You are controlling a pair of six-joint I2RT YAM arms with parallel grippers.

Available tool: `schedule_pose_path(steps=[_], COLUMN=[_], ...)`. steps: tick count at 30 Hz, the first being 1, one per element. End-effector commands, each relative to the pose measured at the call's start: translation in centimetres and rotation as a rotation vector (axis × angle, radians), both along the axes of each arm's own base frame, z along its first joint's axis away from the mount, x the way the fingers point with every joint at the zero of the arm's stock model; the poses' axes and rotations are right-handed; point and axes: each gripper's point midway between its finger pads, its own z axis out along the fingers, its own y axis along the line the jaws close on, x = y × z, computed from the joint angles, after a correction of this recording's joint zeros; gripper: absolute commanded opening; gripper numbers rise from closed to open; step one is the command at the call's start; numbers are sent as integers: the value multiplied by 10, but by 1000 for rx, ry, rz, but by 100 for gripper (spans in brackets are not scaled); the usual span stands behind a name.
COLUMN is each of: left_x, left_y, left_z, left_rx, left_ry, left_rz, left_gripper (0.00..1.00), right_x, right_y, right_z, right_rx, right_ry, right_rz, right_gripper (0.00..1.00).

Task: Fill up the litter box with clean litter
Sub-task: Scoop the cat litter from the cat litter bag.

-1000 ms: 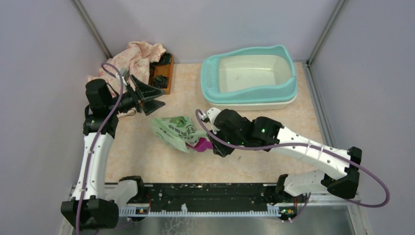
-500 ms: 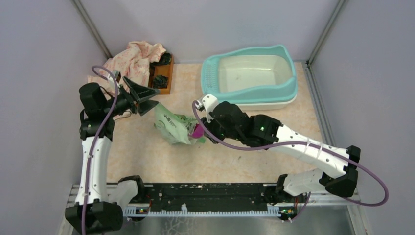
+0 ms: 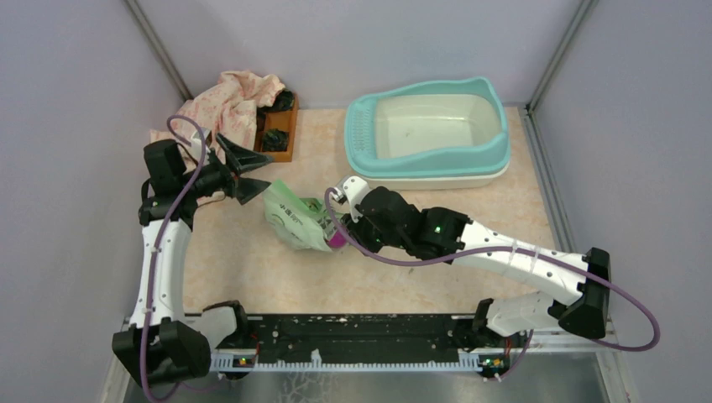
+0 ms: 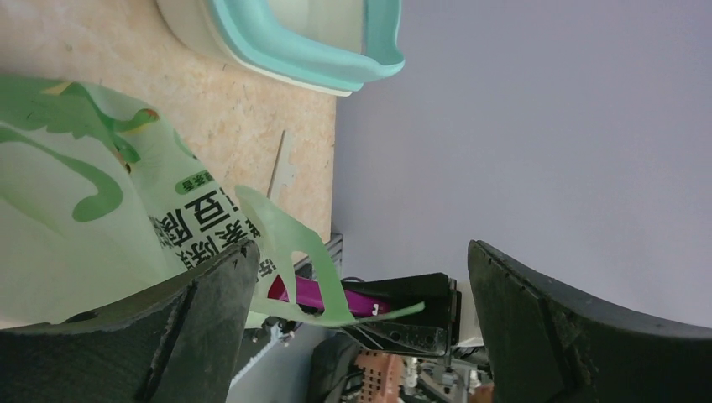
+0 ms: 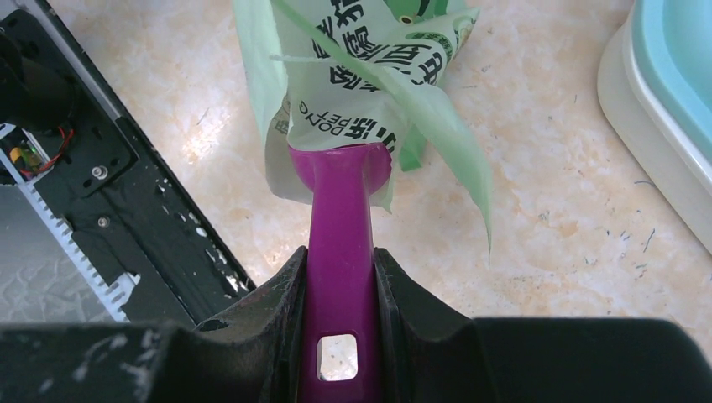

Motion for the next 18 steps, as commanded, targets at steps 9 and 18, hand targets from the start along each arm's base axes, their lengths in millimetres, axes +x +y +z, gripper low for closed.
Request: schedule_pose_path(steps=[9, 18], left_x=[-4, -18], left_y=[41, 44], left_z=[37, 47], left_rx=[260, 344], left_ry=[80, -113], left_rz=[291, 313], left_gripper=[99, 99], right_x=[6, 50], right_y=[7, 24], right_z=[21, 16], right_rx=[65, 115], right_ry=[-72, -200], right_rz=[6, -69], right_gripper=[0, 0])
